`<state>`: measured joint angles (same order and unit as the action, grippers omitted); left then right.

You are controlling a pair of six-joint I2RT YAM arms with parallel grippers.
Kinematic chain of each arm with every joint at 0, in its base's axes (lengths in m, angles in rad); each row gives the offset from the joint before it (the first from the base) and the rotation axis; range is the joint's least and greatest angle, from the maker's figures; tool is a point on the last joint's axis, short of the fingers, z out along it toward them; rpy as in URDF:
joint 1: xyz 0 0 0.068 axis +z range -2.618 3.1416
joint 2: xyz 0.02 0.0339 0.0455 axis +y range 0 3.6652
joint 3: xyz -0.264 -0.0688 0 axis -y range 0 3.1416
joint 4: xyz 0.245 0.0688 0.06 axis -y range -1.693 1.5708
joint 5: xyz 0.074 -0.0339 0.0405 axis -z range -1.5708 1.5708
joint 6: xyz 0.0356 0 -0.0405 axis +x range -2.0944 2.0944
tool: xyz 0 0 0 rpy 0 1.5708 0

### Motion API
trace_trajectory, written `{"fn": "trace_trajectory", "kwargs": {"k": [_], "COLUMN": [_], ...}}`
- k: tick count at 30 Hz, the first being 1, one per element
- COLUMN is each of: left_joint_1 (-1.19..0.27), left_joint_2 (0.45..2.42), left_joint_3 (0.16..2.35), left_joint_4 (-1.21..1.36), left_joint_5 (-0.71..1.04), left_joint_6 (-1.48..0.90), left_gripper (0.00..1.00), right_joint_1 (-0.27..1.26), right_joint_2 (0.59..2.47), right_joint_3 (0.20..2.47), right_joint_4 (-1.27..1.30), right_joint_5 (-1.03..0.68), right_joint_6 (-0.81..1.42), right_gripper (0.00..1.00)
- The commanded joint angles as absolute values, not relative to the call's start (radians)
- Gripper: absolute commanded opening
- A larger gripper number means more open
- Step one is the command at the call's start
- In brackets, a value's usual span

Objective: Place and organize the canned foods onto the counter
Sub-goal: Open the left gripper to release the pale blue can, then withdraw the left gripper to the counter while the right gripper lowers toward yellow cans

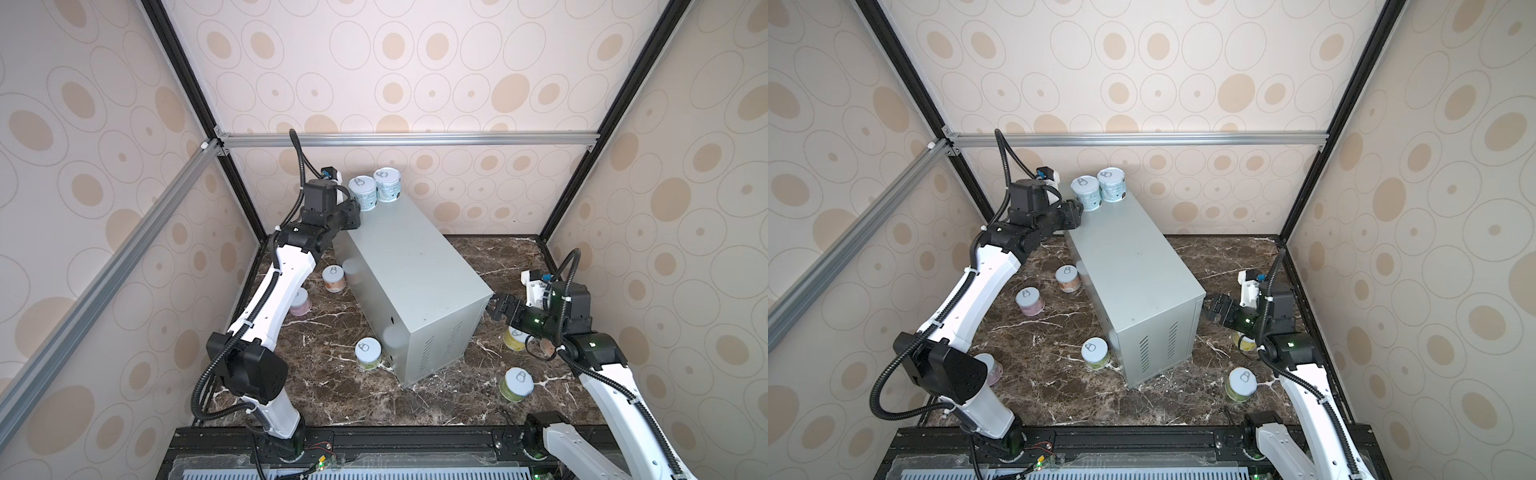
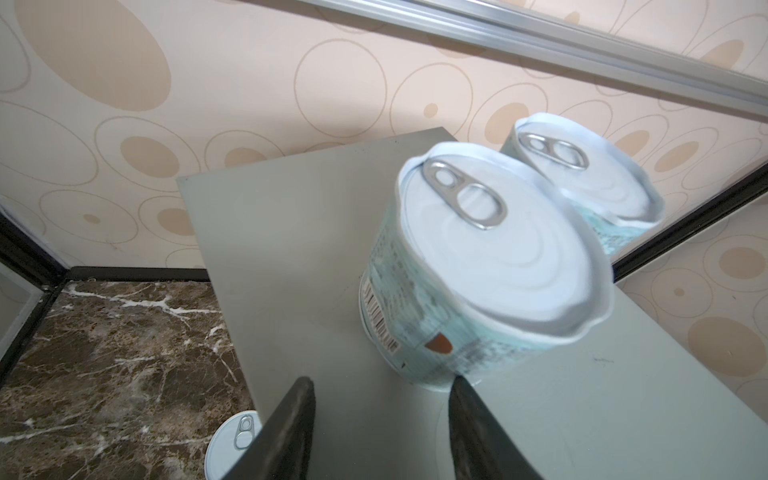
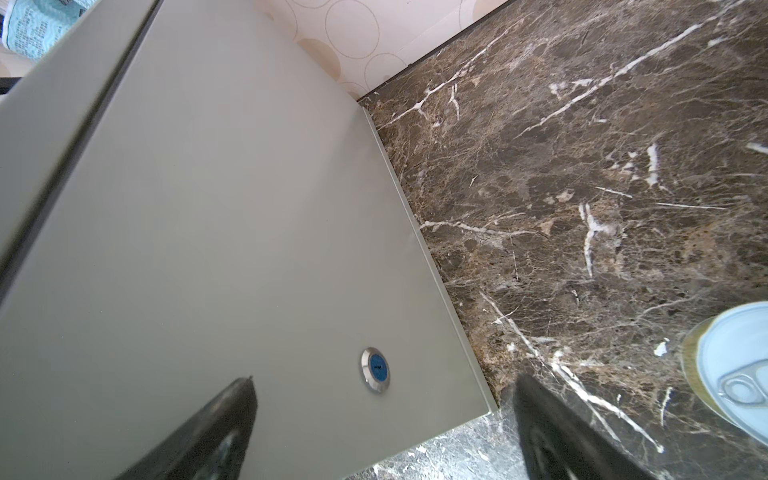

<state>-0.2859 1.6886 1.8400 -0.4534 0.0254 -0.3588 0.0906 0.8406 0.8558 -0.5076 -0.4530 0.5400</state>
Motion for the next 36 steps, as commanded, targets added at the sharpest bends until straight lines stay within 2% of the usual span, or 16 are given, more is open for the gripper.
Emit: {"fn": "trace_trajectory", "kwargs": {"k": [1, 6, 12, 19, 21, 27, 36], "left_joint_1": [-0.281, -0.282, -0.282, -0.282, -0.284, -0.289, -0.31], "left_joint_2": [1.714, 1.709, 1.648, 1.53, 1.489, 1.348, 1.118], "left_joint_3": [1.877, 1.891, 1.851, 1.738, 1.711, 1.606, 1.375], "left_joint_4": [-0.474, -0.488, -0.479, -0.465, -0.474, -0.517, -0.598], "left_joint_5": [0.014, -0.006, -0.014, -0.026, -0.023, -0.034, -0.04], "left_joint_6": [-0.38, -0.376, -0.37, -0.37, -0.368, -0.387, -0.373], "left_gripper": [0.52, 0.56, 0.76, 0.9, 0.99, 0.99, 0.99], "right_joint_1": [0.094, 0.094, 0.095, 0.096, 0.096, 0.097, 0.096], "right_joint_2": [0.839, 0.833, 0.829, 0.819, 0.817, 0.833, 0.749], "right_joint_3": [0.865, 0.861, 0.864, 0.884, 0.9, 0.904, 0.807], "right_joint_4": [-0.499, -0.503, -0.527, -0.636, -0.688, -0.818, -0.941], "right_joint_5": [-0.462, -0.462, -0.43, -0.268, -0.19, -0.106, 0.074], "right_joint_6": [0.53, 0.529, 0.522, 0.515, 0.515, 0.534, 0.638], "right_gripper": [0.99, 0.99, 0.99, 0.99, 0.99, 0.99, 0.99]}}
